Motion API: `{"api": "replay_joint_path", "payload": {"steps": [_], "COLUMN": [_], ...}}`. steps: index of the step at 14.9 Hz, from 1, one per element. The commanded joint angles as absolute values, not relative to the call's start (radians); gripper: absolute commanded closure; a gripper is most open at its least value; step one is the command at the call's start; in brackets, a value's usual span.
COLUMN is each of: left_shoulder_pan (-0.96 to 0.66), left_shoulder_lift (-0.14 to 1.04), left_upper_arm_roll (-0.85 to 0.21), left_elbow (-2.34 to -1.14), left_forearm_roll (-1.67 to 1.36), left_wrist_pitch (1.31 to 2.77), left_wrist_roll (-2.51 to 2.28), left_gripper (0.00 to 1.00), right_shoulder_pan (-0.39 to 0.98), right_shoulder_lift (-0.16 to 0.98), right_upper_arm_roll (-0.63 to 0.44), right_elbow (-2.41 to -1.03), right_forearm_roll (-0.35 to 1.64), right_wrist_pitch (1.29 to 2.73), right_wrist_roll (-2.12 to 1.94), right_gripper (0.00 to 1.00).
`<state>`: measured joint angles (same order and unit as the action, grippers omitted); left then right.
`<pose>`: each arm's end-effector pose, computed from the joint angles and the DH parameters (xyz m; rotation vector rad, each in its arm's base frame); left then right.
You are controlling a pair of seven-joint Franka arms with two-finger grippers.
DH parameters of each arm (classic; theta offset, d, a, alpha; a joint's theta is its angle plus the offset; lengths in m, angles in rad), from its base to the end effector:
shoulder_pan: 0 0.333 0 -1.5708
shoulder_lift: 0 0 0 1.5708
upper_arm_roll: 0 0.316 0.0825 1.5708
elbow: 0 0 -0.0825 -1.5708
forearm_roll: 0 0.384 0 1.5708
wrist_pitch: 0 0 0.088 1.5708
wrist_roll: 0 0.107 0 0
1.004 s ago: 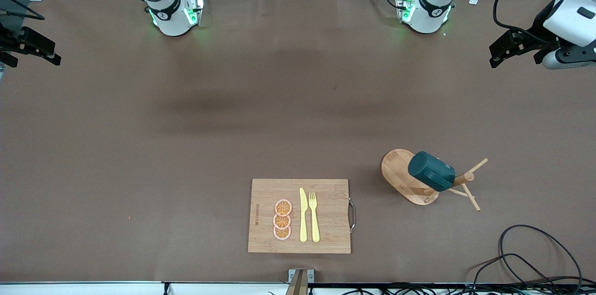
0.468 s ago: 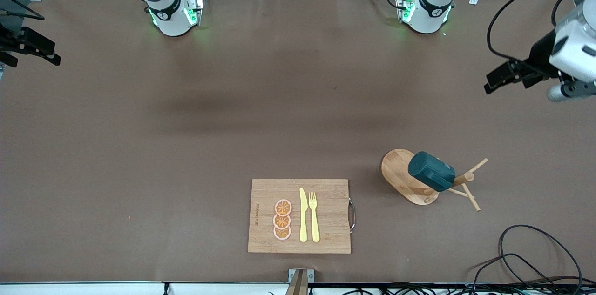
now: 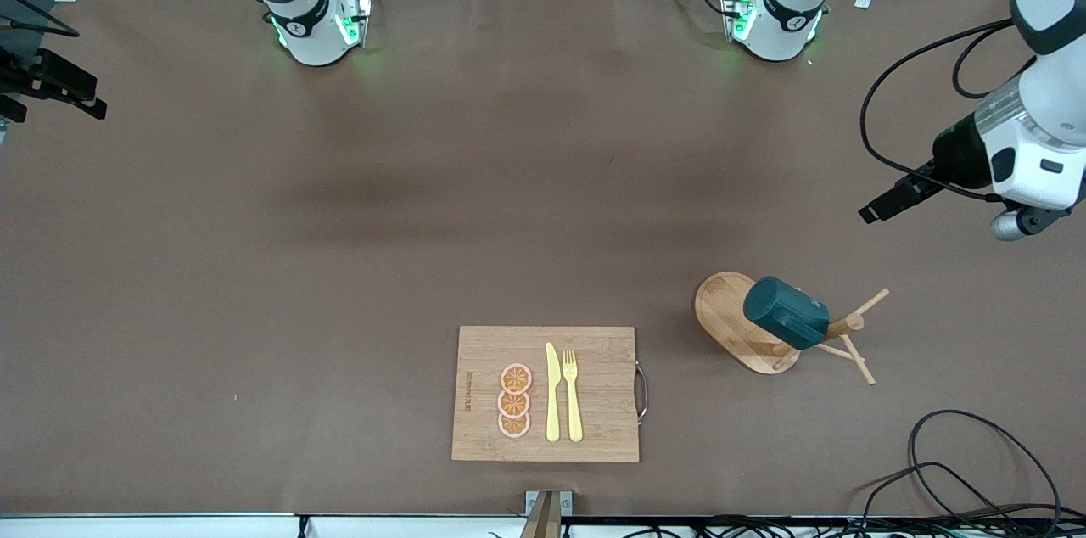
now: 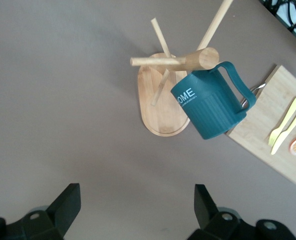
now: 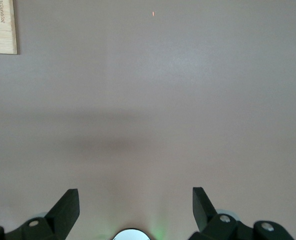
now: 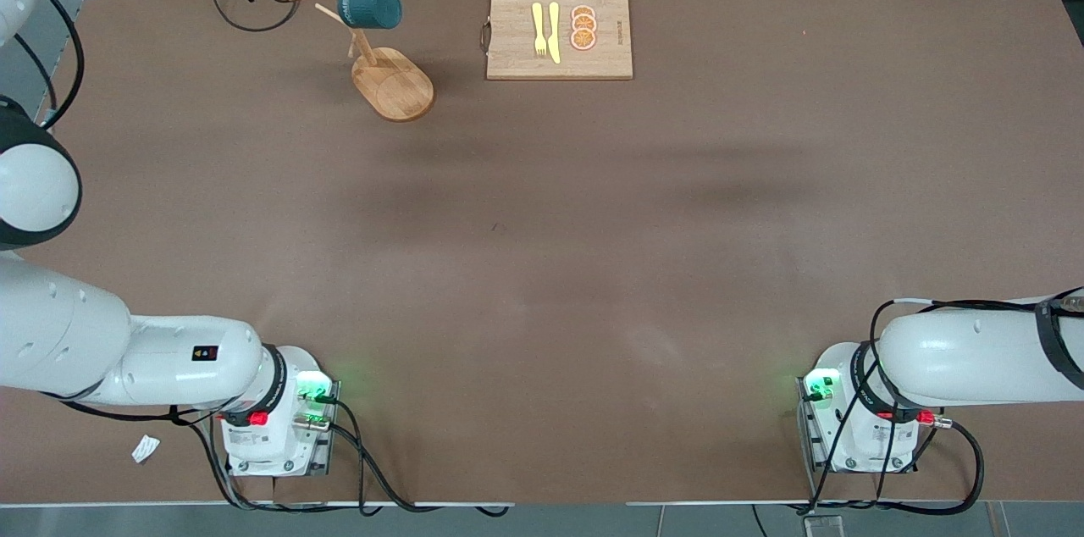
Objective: Transfer cup from left to right arm and place
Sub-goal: 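Move the left gripper toward the teal mug on the wooden stand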
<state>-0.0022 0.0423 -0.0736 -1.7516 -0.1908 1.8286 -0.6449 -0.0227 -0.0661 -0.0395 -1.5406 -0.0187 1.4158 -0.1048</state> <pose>0.5777 -0.0586 0.5384 2.8142 0.8934 -0.0504 0.5161 -0.0352 0.6608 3.1286 0.0632 -0.0937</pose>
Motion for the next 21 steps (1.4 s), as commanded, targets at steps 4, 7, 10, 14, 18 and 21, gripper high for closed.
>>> {"api": "replay_joint_path", "payload": {"steps": [4,7,10,14,18,21], "left_shoulder_pan": [-0.002,-0.012,-0.023,-0.020,-0.015,-0.014], "left_shoulder_lift": [0.075,0.074,0.066,0.055,0.058,0.069], "left_upper_arm_roll": [-0.075,-0.080,-0.092,-0.100,-0.100,-0.100], "left_elbow": [-1.807,-1.847,-1.917,-1.997,-2.020,-2.043], "left_forearm_roll": [-0.267,-0.310,-0.314,-0.379,-0.465,-0.475], "left_wrist_pitch": [1.940,2.009,2.107,2.224,2.315,2.347], "left_wrist_roll": [-0.795,-0.903,-0.986,-0.999,-0.999,-0.997], "left_gripper": [0.00,0.00,0.00,0.00,0.00,0.00], "right_shoulder_pan": [-0.021,-0.023,-0.025,-0.023,-0.028,-0.026], "right_shoulder_lift": [-0.084,-0.083,-0.083,-0.083,-0.083,-0.083], "right_upper_arm_roll": [-0.043,-0.043,-0.046,-0.044,-0.046,-0.046], "right_elbow": [-1.549,-1.548,-1.546,-1.548,-1.548,-1.548], "right_forearm_roll": [-0.023,-0.021,-0.018,-0.015,-0.002,-0.003], "right_wrist_pitch": [1.419,1.416,1.411,1.410,1.408,1.407], "right_wrist_roll": [-0.106,-0.103,-0.101,-0.098,-0.092,-0.095], "right_gripper": [0.00,0.00,0.00,0.00,0.00,0.00]}}
